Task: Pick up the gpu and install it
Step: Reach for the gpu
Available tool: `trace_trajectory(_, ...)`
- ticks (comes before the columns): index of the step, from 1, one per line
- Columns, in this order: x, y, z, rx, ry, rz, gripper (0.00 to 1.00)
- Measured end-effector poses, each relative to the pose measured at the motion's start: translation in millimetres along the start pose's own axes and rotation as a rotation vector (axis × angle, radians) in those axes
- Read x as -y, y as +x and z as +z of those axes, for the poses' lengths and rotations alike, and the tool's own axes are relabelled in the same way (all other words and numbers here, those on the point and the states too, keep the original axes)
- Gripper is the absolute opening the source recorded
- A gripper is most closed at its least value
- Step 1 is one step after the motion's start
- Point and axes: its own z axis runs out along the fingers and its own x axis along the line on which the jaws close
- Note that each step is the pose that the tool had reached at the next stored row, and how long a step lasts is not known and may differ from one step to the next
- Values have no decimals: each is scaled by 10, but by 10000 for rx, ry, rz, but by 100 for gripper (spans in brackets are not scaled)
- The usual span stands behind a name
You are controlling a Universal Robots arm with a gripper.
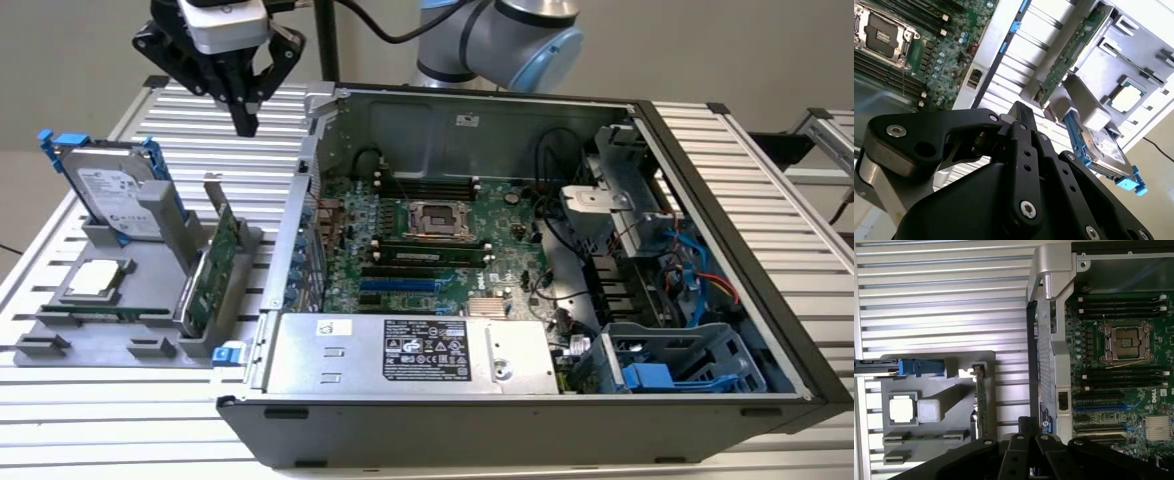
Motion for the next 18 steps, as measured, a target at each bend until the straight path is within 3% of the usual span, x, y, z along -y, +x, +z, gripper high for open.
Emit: trace_trajectory(18, 9, 131, -3, -1, 1, 0, 0)
